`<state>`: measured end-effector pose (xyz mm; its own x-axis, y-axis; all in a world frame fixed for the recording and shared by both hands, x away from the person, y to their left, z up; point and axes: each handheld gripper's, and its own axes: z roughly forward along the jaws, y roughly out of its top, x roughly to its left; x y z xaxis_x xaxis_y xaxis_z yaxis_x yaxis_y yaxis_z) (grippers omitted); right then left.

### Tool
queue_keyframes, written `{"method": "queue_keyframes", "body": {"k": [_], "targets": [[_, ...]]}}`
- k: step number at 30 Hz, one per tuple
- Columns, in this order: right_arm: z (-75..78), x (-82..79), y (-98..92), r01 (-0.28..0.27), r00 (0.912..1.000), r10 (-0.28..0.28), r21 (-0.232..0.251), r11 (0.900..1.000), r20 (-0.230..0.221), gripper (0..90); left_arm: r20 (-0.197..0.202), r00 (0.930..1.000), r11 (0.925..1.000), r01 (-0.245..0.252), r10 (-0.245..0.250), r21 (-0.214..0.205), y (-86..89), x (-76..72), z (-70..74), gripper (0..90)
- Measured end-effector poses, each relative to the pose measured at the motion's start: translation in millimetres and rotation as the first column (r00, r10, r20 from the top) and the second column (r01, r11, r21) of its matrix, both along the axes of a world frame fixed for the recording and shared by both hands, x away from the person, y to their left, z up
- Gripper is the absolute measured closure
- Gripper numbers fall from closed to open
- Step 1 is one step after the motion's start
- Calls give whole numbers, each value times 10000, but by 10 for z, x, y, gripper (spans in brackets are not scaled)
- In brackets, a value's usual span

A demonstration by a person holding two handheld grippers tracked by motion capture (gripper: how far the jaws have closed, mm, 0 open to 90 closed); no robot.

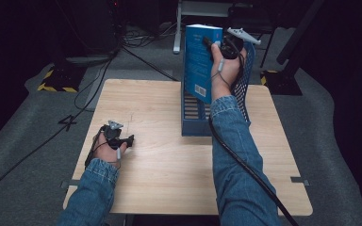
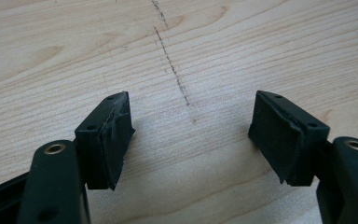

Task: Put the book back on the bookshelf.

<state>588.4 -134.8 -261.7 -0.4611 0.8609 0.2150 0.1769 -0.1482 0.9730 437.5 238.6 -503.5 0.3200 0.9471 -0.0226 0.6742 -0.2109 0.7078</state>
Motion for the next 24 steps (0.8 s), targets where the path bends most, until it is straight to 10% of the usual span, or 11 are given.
{"method": "queue_keyframes", "body": {"k": [24], "targets": [[-724,-76,467,-44,9985,-54,-1793,9838,-544,602,0,10000,10000,-20,20,-43,-7,3,-2,297]]}}
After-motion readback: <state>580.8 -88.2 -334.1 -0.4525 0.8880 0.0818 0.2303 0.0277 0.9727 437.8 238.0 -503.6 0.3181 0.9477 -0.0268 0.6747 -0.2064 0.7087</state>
